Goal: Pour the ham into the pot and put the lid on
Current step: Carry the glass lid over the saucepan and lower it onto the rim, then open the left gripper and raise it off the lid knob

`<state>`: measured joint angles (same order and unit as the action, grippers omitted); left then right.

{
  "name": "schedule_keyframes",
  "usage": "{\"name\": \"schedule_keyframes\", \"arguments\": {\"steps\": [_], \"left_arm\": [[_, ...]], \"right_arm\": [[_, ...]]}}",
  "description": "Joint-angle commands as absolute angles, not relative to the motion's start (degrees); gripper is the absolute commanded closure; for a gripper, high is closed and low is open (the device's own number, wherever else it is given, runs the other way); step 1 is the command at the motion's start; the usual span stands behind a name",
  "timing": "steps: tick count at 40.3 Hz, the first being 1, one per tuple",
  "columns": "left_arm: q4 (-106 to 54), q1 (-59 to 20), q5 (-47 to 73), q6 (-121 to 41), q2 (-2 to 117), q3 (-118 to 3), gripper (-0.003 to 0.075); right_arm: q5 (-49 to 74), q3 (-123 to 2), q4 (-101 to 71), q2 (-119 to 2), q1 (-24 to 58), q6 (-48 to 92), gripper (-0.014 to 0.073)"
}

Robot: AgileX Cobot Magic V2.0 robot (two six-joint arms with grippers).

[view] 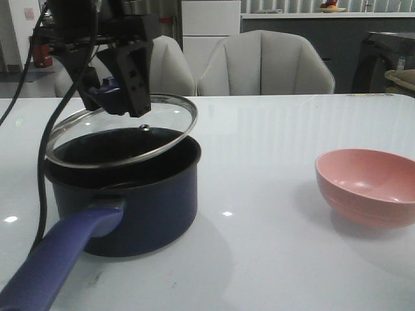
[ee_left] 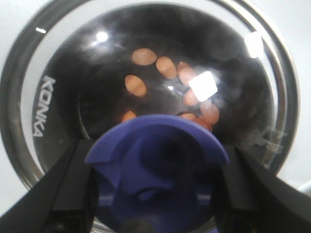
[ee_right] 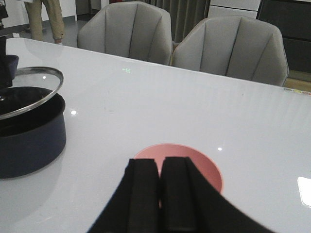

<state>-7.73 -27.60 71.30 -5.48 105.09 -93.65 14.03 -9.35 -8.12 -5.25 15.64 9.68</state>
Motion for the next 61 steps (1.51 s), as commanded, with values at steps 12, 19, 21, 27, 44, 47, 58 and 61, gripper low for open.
{"name": "schedule_keyframes", "arguments": {"steps": [12, 19, 21, 27, 44, 47, 58, 61], "left_arm": [[-9.67, -28.16, 73.79, -5.20, 102.00, -94.74, 0.0606], [-9.67, -28.16, 73.79, -5.20, 102.00, -94.74, 0.0606], [-9.46, -28.16, 73.79, -5.20, 102.00, -94.74, 0.0606], [-9.24, -28.16, 73.79, -5.20, 102.14, -94.74, 0.0606], [-8.70, -28.16, 73.79, -5.20, 102.26, -91.57, 0.0599], [-8.70, -28.16, 73.79, -5.20, 102.26, -91.57, 0.0563], [-8.70, -28.16, 73.79, -5.20, 102.26, -91.57, 0.0308], [-8.70, -28.16, 73.79, -5.20, 102.26, -91.57, 0.0224]], "right_arm": [[9.53, -10.87, -7.70, -5.81, 15.78, 10.10, 0.0453], [9.53, -10.87, -7.70, -5.81, 15.78, 10.10, 0.0453], [9.53, -10.87, -7.70, -5.81, 15.78, 10.10, 0.0453], [9.53, -10.87, -7.70, -5.81, 15.78, 10.10, 0.0453], [9.53, -10.87, -7.70, -5.81, 15.78, 10.10, 0.0453], [9.53, -10.87, -7.70, -5.81, 15.78, 10.10, 0.0453], [9.53, -10.87, -7.70, -5.81, 15.78, 10.10, 0.0453], [9.53, -10.87, -7.70, -5.81, 15.78, 10.10, 0.0453]]}}
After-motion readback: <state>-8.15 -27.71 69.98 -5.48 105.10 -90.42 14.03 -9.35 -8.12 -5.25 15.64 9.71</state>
